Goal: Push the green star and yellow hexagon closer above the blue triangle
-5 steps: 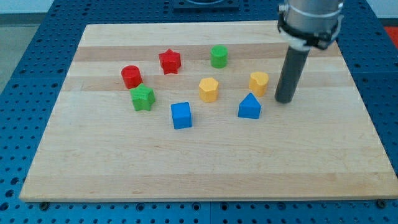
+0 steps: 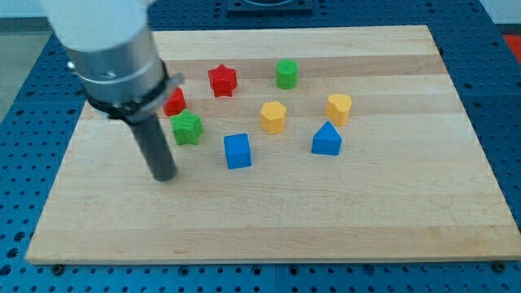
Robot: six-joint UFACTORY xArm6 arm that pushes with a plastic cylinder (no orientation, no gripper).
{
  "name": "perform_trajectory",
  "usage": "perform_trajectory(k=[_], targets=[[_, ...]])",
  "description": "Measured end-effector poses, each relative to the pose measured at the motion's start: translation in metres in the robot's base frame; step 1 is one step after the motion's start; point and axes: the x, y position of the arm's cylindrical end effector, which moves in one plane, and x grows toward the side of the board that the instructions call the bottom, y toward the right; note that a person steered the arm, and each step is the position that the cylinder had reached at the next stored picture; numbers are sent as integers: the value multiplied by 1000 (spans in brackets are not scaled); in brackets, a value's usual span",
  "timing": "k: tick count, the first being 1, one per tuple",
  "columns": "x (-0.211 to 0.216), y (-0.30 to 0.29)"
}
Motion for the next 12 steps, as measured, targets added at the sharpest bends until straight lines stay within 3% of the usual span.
perform_trajectory(k=[2,3,5,6,8,10,12], targets=[[-38,-19],[-69,8],[-69,25],[-69,66],[-100,84],[-98,55],[-62,51]])
